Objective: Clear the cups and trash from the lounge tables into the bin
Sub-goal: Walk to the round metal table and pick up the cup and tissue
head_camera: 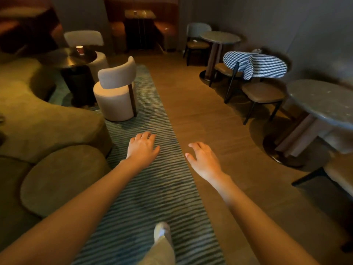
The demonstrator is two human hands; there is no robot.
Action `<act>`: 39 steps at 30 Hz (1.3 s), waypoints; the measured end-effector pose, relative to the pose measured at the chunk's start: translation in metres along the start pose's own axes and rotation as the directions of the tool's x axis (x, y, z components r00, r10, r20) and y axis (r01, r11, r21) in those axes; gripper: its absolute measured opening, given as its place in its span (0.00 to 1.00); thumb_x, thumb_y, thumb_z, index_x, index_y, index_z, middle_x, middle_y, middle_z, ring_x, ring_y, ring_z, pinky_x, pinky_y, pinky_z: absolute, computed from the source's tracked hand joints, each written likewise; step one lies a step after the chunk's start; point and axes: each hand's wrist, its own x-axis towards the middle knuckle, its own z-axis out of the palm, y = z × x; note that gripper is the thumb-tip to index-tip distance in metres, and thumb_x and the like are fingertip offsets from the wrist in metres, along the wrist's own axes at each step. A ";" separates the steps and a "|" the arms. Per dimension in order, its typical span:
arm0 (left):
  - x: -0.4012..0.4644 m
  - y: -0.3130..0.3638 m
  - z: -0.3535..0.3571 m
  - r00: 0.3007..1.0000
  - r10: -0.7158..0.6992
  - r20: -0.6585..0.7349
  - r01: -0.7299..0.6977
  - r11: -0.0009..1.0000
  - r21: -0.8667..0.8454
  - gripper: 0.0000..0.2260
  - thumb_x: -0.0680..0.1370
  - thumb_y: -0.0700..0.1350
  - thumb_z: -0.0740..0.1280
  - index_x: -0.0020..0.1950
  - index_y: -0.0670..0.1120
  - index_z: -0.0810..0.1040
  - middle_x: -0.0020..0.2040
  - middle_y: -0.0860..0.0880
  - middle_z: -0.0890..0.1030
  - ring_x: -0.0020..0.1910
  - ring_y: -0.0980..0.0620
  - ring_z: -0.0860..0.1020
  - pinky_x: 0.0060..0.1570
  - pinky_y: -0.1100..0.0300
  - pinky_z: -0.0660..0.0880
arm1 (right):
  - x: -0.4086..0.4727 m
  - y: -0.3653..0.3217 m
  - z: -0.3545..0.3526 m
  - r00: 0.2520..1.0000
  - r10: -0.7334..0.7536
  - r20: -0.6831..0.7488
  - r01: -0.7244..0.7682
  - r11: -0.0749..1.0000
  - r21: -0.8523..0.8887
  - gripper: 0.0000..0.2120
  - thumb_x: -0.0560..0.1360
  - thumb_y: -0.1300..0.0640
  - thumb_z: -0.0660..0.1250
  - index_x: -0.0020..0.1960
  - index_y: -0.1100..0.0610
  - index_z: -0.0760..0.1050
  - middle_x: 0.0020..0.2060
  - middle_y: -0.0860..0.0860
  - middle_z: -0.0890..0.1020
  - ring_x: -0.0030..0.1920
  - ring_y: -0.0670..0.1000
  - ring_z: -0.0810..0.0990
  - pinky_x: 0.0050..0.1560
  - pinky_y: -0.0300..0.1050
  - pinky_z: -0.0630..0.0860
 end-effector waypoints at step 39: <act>0.949 -0.124 -0.013 0.940 -0.342 0.019 0.342 0.935 -0.092 0.23 0.80 0.53 0.59 0.73 0.44 0.65 0.72 0.44 0.66 0.72 0.44 0.61 0.68 0.49 0.62 | 0.996 0.323 -0.014 0.945 -0.048 0.323 0.065 0.997 -0.042 0.23 0.81 0.47 0.57 0.71 0.57 0.66 0.68 0.57 0.70 0.69 0.60 0.65 0.67 0.54 0.65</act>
